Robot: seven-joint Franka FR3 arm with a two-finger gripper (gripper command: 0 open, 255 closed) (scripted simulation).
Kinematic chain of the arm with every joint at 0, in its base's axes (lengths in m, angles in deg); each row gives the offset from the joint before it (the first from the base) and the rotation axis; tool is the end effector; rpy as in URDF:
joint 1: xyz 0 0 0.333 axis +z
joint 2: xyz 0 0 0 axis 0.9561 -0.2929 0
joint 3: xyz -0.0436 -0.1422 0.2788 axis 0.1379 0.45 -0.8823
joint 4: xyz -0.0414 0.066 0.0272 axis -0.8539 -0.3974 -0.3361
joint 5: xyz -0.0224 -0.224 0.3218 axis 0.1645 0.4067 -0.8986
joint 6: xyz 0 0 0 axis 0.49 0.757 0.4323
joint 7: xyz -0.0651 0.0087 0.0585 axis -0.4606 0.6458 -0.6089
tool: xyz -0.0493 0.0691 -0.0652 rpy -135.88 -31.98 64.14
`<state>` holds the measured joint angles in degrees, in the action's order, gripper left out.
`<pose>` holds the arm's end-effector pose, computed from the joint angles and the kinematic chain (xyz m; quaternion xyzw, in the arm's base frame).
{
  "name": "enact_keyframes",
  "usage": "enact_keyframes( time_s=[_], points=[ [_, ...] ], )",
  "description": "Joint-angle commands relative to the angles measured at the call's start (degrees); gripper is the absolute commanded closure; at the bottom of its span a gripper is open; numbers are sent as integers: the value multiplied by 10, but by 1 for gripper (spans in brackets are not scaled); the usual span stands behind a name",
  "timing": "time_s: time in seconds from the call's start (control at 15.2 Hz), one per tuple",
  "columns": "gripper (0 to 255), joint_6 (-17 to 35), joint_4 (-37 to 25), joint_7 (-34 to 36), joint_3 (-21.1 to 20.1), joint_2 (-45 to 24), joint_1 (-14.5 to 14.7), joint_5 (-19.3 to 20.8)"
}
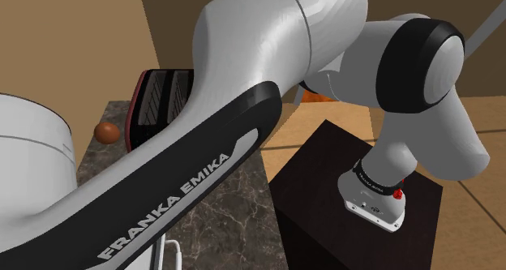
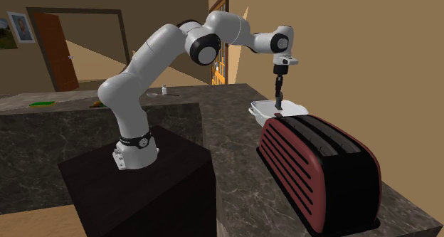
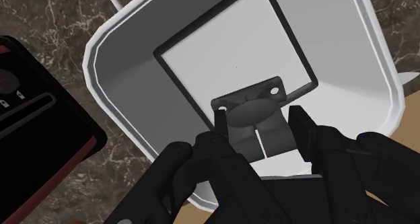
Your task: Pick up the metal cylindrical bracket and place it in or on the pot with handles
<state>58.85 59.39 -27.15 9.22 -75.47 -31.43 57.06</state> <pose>0.3423 0.6697 0.3806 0.9845 0.1751 0.0003 0.0064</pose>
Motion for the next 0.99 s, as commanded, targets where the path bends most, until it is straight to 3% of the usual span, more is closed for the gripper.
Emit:
enact_keyframes(
  time_s=[0.0, 0.26, 0.33, 0.66, 0.92],
  points=[
    [255, 1, 0, 0, 0, -1, 0, 0],
    [255, 1, 0, 0, 0, -1, 0, 0],
    [0, 1, 0, 0, 0, -1, 0, 0],
    [0, 1, 0, 0, 0, 0, 0, 0],
    [0, -70, -76, -13, -1, 2, 21, -5]
  ],
)
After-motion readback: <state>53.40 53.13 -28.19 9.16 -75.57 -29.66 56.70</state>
